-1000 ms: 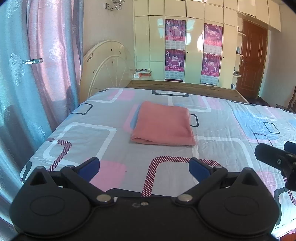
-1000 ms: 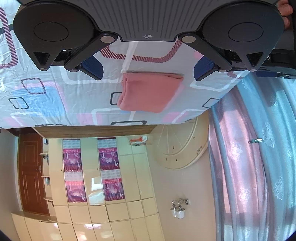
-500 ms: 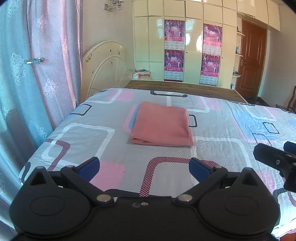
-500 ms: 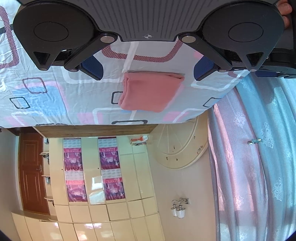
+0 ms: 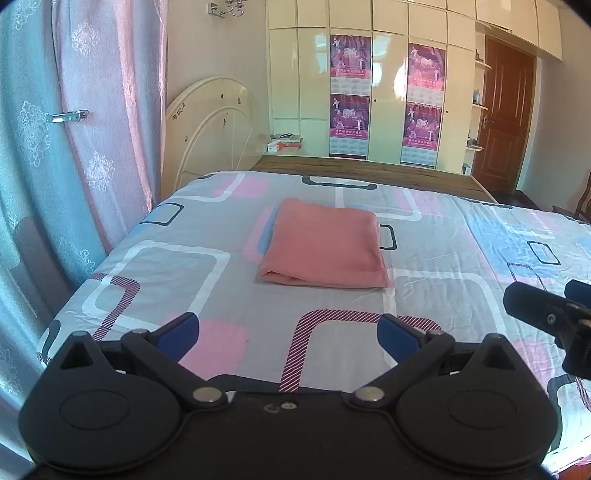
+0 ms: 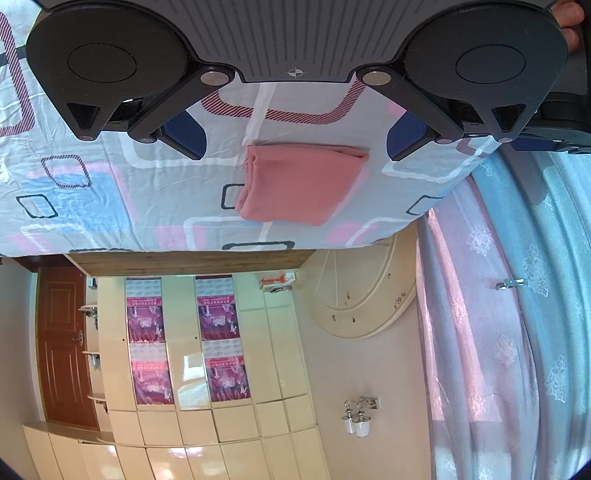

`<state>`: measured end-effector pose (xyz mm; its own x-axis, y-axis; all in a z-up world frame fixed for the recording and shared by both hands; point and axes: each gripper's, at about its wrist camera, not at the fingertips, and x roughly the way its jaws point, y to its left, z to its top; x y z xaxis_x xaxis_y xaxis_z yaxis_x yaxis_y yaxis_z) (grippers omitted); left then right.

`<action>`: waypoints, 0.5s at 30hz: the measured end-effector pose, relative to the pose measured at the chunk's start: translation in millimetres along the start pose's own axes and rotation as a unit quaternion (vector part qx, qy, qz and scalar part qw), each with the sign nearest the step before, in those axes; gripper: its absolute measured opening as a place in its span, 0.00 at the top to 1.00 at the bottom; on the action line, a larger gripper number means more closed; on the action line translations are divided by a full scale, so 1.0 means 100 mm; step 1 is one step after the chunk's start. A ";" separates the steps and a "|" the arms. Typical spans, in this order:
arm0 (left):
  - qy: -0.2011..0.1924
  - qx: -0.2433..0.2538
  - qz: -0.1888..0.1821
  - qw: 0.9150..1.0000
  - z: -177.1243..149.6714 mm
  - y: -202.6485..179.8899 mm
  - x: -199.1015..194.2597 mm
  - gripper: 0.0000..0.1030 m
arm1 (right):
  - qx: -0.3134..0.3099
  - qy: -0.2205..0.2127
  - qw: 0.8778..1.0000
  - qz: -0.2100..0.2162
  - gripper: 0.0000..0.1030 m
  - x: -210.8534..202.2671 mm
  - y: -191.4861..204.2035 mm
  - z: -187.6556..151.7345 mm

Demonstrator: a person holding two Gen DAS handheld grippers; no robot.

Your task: Fold small clothes

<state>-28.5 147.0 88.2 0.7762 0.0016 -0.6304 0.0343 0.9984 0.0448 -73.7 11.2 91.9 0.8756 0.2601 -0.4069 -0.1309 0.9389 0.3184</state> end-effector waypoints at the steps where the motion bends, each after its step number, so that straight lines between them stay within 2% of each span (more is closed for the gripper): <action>1: -0.001 0.001 0.000 1.000 0.00 0.00 0.00 0.01 | 0.001 0.000 1.000 0.000 0.00 0.01 -0.01 0.00; 15: 0.003 0.003 0.001 1.000 0.02 -0.01 0.06 0.01 | 0.009 0.005 1.000 0.003 0.00 0.07 -0.08 0.02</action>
<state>-22.3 146.1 86.1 0.7722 0.0036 -0.6354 0.0364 0.9981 0.0499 -65.6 4.8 88.1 0.8702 0.2676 -0.4138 -0.1276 0.9334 0.3353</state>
